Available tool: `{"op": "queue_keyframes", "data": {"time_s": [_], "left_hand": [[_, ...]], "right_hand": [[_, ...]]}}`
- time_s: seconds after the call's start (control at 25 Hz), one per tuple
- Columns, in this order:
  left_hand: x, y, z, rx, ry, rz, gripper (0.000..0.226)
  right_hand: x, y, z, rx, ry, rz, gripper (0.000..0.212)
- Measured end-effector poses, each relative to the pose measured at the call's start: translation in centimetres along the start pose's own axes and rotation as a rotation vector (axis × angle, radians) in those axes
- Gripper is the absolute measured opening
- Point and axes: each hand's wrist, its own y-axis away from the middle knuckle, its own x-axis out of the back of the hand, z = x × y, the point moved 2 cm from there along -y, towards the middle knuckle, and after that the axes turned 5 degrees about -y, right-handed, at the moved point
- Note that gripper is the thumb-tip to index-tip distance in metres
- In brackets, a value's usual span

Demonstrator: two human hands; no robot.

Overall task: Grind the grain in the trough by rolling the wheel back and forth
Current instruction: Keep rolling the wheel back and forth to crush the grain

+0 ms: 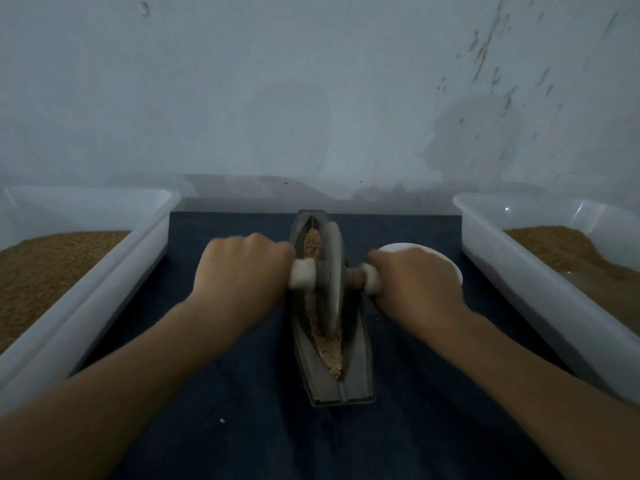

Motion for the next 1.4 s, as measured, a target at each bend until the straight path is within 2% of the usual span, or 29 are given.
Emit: {"op": "queue_keyframes", "data": {"time_s": [0.08, 0.16, 0.24, 0.36, 0.48, 0.56, 0.6, 0.72, 0.8, 0.92, 1.04, 1.12, 1.2, 1.32, 1.4], "left_hand": [[2.0, 2.2, -0.2, -0.045, 0.030, 0.063, 0.056], [2.0, 2.2, -0.4, -0.047, 0.055, 0.031, 0.061], [0.3, 1.1, -0.2, -0.018, 0.008, -0.077, 0.044], [-2.4, -3.6, -0.6, 0.061, 0.005, -0.123, 0.007], [-2.8, -5.7, -0.9, 0.075, 0.049, -0.206, 0.011], [-2.3, -3.7, -0.9, 0.063, 0.054, -0.139, 0.006], [-1.9, -2.0, -0.7, 0.055, 0.050, -0.073, 0.013], [0.1, 2.5, -0.9, -0.019, 0.069, 0.064, 0.052], [0.5, 3.1, -1.0, -0.024, 0.086, 0.073, 0.060], [-1.4, 1.3, -0.4, 0.054, 0.054, -0.009, 0.048], [-3.9, -3.3, -0.7, 0.150, 0.065, -0.043, 0.017], [-4.0, -4.8, -0.9, 0.167, 0.094, -0.093, 0.006], [-3.3, -3.7, -0.9, 0.134, 0.088, -0.092, 0.015], [-1.4, 0.9, -0.8, 0.025, 0.100, 0.027, 0.042], [0.3, 2.8, -1.1, -0.025, 0.113, 0.068, 0.055]], "right_hand": [[1.5, 2.5, -0.4, 0.062, 0.088, 0.069, 0.052], [2.0, 2.3, -0.3, 0.053, 0.132, 0.071, 0.055], [0.7, 0.7, -0.2, 0.018, 0.104, 0.029, 0.045], [-1.3, -4.4, -0.1, -0.051, 0.022, -0.029, 0.021], [-1.3, -6.8, -0.1, -0.090, 0.005, -0.065, 0.013], [-0.6, -4.9, -0.4, -0.059, 0.011, -0.063, 0.020], [-0.2, -3.3, -0.4, -0.020, 0.030, -0.040, 0.025], [1.6, 1.0, -0.6, 0.117, 0.064, 0.065, 0.041], [2.4, 1.6, -0.6, 0.133, 0.087, 0.122, 0.046], [0.9, -0.9, -0.8, 0.072, 0.154, 0.093, 0.042], [-1.1, -5.8, -0.7, -0.031, 0.118, 0.043, 0.012], [-1.2, -7.4, -0.6, -0.053, 0.116, 0.007, 0.007], [-0.7, -6.0, -0.5, -0.023, 0.101, -0.002, 0.019], [1.0, -0.9, -0.5, 0.123, 0.139, 0.080, 0.043], [2.5, 1.2, -0.4, 0.168, 0.132, 0.109, 0.050]]}}
